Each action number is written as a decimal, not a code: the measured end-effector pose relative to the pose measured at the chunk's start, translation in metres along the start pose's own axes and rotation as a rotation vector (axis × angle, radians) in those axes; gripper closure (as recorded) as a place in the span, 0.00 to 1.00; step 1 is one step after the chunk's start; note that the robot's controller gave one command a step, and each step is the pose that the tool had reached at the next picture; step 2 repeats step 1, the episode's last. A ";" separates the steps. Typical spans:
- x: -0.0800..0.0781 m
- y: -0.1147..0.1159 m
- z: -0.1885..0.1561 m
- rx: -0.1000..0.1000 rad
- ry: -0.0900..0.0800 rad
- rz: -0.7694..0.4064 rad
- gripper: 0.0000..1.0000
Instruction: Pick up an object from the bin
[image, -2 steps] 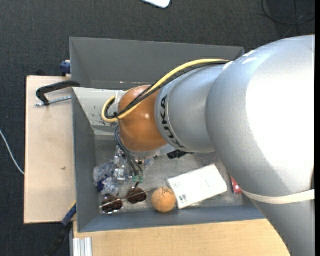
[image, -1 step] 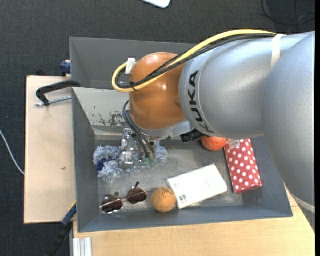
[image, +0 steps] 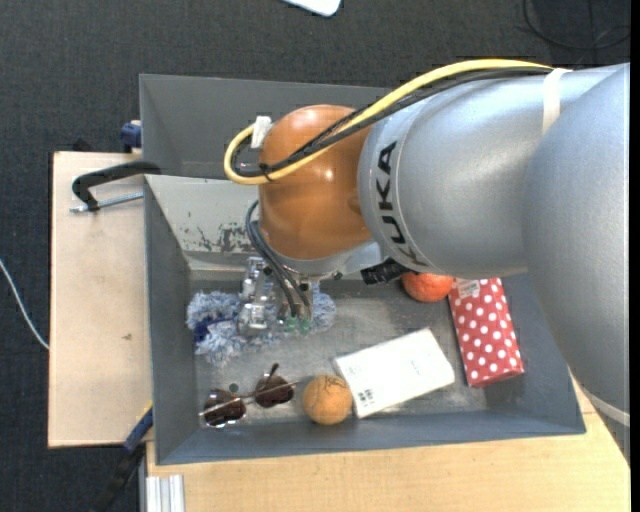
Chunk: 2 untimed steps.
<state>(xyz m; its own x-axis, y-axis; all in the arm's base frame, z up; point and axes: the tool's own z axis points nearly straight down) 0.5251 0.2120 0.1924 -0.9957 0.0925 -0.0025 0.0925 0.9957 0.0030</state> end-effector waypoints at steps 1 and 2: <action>-0.008 -0.001 -0.031 0.002 0.003 -0.082 1.00; -0.008 -0.001 -0.031 0.002 0.003 -0.082 1.00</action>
Offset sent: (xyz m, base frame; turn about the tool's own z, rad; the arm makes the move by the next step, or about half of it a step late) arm 0.0081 -0.0212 0.2039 -0.0891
